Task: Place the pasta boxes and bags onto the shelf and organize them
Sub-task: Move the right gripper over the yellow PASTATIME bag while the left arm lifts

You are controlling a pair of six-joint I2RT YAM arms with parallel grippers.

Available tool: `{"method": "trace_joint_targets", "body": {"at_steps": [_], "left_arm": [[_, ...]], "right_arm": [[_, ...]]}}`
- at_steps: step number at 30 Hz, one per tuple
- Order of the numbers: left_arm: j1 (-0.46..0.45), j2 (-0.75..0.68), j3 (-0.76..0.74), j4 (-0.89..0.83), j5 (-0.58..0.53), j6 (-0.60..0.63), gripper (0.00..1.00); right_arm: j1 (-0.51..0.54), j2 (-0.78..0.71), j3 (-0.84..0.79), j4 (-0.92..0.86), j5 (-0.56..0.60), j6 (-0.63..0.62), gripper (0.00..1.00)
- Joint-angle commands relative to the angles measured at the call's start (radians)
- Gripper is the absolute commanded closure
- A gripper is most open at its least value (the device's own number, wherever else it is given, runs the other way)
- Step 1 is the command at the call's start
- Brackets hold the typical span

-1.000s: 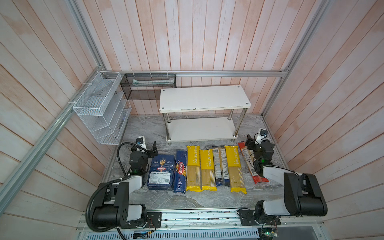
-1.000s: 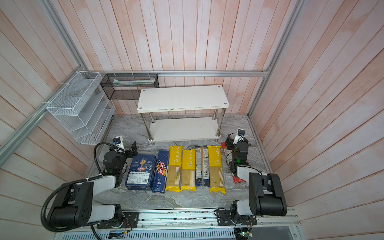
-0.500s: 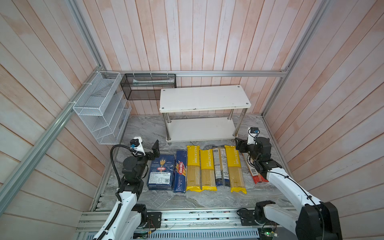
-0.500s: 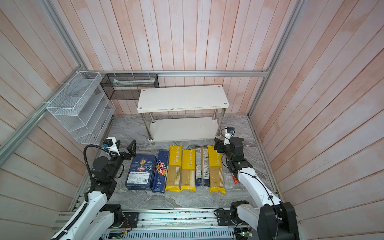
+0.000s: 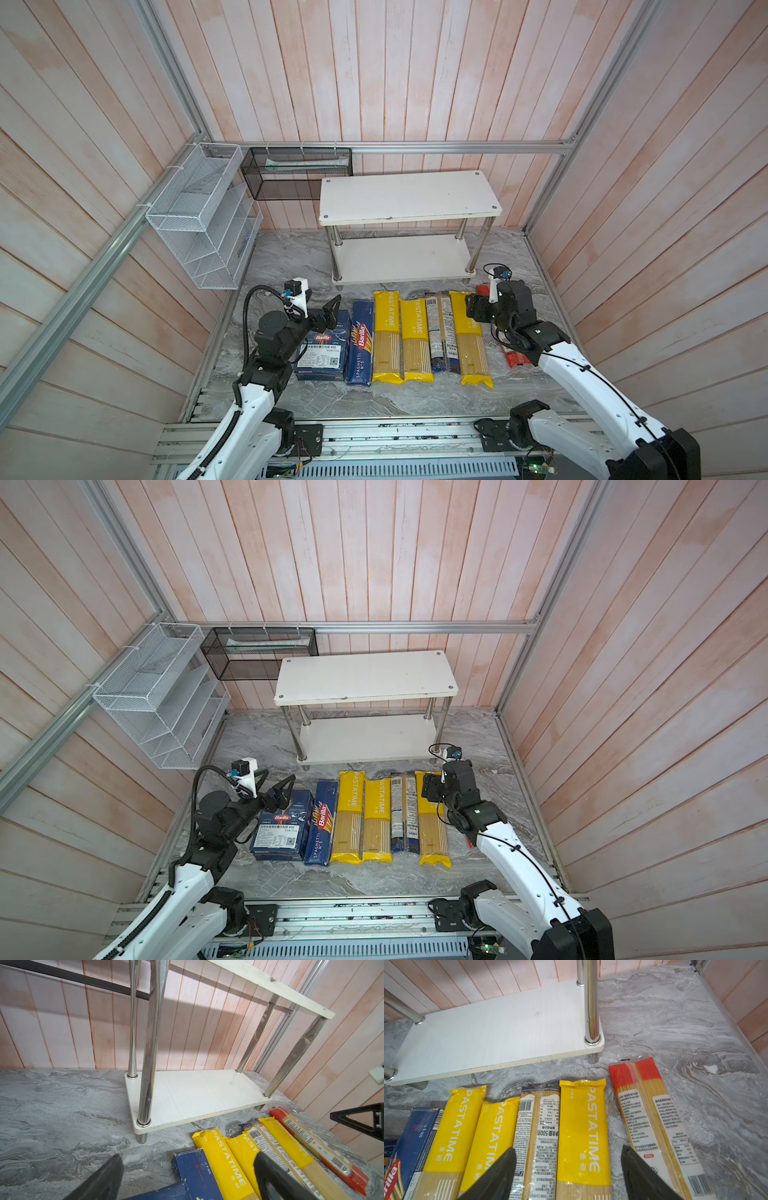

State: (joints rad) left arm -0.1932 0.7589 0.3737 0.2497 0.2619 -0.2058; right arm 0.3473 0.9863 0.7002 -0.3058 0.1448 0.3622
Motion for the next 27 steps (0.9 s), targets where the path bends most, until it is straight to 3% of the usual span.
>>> {"method": "trace_joint_targets", "body": {"at_steps": [1,10,22,27], "left_arm": [[-0.005,0.019,-0.025,0.008,0.041,0.026,0.00],[-0.005,0.093,-0.125,0.201,0.001,0.074,0.00],[-0.005,0.118,-0.094,0.151,0.011,0.090,0.00],[-0.004,0.096,-0.105,0.148,-0.001,0.085,0.00]], "right_arm": [[0.002,-0.012,-0.038,-0.046,0.030,0.052,0.20],[-0.031,0.047,-0.086,-0.059,-0.046,0.064,0.18],[-0.032,0.124,-0.098,-0.049,-0.119,0.086,0.18],[-0.033,0.196,-0.067,-0.093,-0.085,0.058,0.18]]}}
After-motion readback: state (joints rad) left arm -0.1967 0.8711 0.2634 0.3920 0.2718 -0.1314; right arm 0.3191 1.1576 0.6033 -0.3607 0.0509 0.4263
